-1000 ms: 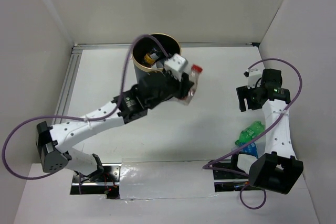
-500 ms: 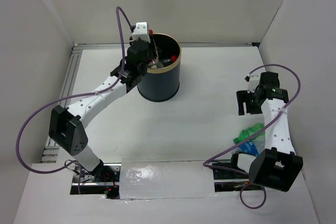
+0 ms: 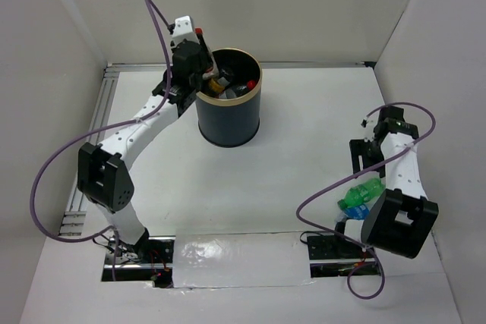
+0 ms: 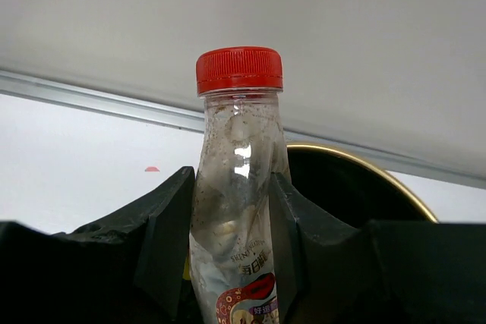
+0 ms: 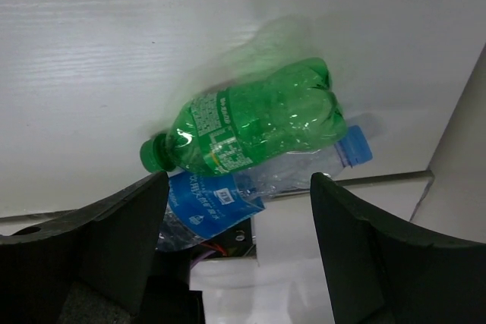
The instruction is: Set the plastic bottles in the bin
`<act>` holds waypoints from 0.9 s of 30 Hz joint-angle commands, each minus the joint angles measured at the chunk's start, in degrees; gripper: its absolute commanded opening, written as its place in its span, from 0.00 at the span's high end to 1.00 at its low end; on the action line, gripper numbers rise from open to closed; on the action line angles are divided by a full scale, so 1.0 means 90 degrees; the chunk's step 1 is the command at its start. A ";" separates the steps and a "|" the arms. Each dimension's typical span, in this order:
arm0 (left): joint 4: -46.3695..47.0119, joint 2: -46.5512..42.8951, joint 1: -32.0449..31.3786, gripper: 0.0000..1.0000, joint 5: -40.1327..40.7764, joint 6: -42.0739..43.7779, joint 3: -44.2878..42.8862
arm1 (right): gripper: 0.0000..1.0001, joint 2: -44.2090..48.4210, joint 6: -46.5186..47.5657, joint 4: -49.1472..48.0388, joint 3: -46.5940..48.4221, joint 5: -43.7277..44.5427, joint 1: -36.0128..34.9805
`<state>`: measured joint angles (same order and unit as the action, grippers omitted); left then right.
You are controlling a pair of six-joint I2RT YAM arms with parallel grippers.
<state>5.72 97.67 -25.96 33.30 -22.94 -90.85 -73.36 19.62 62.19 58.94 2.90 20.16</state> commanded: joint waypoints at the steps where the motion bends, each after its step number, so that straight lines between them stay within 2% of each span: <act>1: 0.0039 0.0348 0.0032 0.80 -0.0271 -0.0089 -0.0296 | 0.18 0.0309 0.0552 0.0170 0.0160 0.0021 0.0161; 2: -0.0019 0.0407 0.0032 0.63 -0.0340 -0.0088 -0.0364 | 0.17 0.0561 0.0990 -0.0072 0.0160 -0.0173 0.0220; 4: -0.0020 0.0485 0.0032 0.43 -0.0341 -0.0020 -0.0365 | 0.16 0.0825 0.1265 -0.0297 0.0160 -0.0272 0.0221; 5: -0.0020 0.0544 0.0032 0.36 -0.0418 -0.0020 -0.0365 | 0.16 0.0953 0.2041 -0.0299 0.0160 -0.0476 0.0221; 6: -0.0020 0.0545 0.0032 0.21 -0.0419 -0.0020 -0.0365 | 0.16 0.1215 0.2368 -0.0579 0.0064 -0.0478 0.0221; 7: -0.0020 0.0545 0.0032 0.15 -0.0477 -0.0020 -0.0365 | 0.16 0.1372 0.2816 -0.0582 -0.0005 -0.0700 0.0221; 8: -0.0020 0.0545 0.0032 0.08 -0.0477 0.0038 -0.0365 | 0.16 0.1538 0.3961 -0.0582 -0.0093 -0.0925 0.0221; 10: -0.0078 0.0545 0.0032 0.00 -0.0535 0.0039 -0.0365 | 0.14 0.2161 0.4974 -0.0767 -0.0532 -0.1355 0.0221; 11: -0.0078 0.0487 0.0032 0.00 -0.0613 0.0039 -0.0365 | 0.12 0.2349 0.6168 -0.0845 -0.0688 -0.1521 0.0221; 13: -0.0137 0.0291 -0.0026 0.00 -0.0682 0.0097 -0.0423 | 0.11 0.2594 0.7288 -0.0846 -0.1108 -0.1708 0.0221; 14: -0.0195 0.0204 -0.0104 0.00 -0.0760 0.0204 -0.0423 | 0.11 0.2595 0.8173 -0.0846 -0.1177 -0.1767 0.0221; 18: -0.0264 -0.0547 -0.0397 0.00 -0.1051 0.0545 0.0005 | 0.11 0.1864 0.9720 -0.0086 -0.0886 -0.1825 0.0221; 22: -0.0264 -0.1495 -0.0768 0.00 -0.1268 0.0781 0.0845 | 0.11 0.0975 1.0485 0.0121 -0.0435 -0.1369 0.0221; 27: -0.0518 -0.2433 -0.1402 0.00 -0.1512 0.0625 0.1880 | 0.12 0.0310 1.0876 -0.0475 -0.0592 -0.1035 0.0279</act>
<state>1.04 78.67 -36.34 21.71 -18.11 -77.45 -69.17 109.14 59.53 52.62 -8.43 22.31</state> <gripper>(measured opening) 0.995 0.880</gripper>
